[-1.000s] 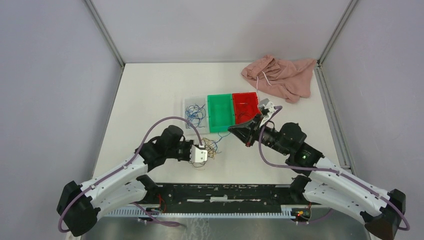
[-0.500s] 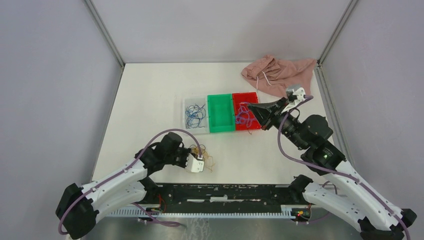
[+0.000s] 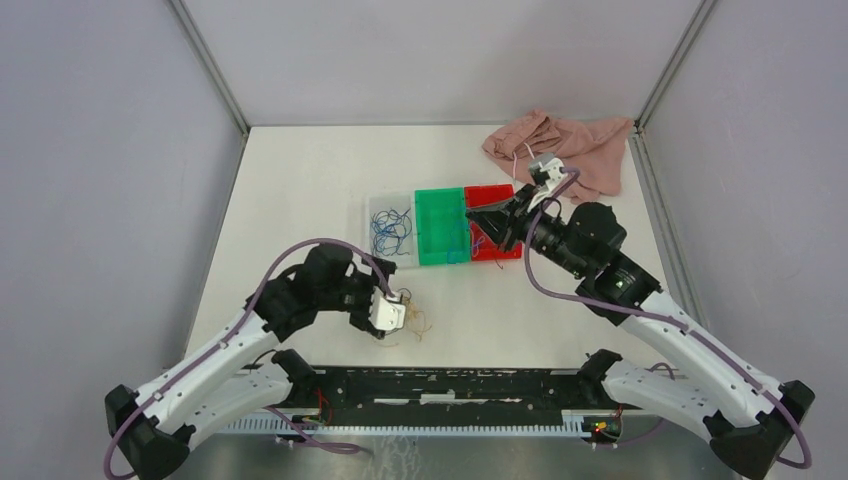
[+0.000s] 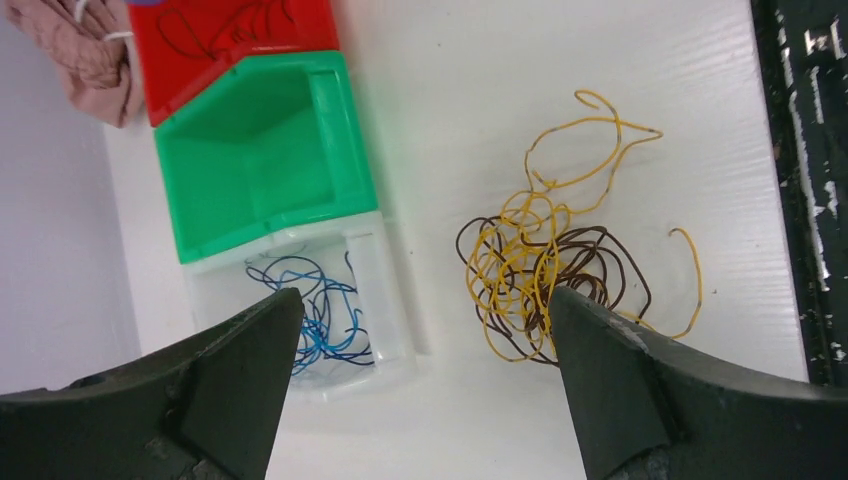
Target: Untangle the cables
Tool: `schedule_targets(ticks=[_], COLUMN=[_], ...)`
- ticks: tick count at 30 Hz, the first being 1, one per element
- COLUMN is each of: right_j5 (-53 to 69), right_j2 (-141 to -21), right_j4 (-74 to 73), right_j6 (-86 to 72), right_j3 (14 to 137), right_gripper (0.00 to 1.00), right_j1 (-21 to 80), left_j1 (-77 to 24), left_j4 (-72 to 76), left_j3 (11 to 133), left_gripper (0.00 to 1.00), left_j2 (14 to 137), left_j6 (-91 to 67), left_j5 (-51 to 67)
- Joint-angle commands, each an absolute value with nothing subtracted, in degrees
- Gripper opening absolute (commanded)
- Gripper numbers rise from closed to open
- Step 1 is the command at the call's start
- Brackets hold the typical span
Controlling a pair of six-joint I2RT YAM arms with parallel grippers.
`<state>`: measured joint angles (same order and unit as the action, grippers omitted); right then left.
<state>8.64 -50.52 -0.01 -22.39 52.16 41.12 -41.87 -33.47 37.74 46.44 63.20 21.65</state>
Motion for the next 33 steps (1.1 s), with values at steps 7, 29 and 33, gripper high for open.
schedule_targets(ticks=[7, 29, 33], right_j5=[18.88, 8.93, 1.20], right_j2=[-57.65, -108.97, -114.06], right_j4=[8.35, 4.23, -0.11], right_j6=[-26.92, -13.01, -8.17], right_j3=[55.73, 88.65, 93.06], right_gripper=[0.00, 0.01, 0.01], right_j1=[40.71, 42.50, 44.59], left_j1=[-41.95, -15.42, -15.38], left_j4=[-25.44, -33.16, -33.67], left_j3=[47.18, 60.01, 60.71], left_gripper=[0.99, 0.99, 0.99], left_j2=[43.42, 50.74, 50.37], left_j6=[38.72, 28.47, 28.43], left_j5=[26.68, 21.61, 22.62])
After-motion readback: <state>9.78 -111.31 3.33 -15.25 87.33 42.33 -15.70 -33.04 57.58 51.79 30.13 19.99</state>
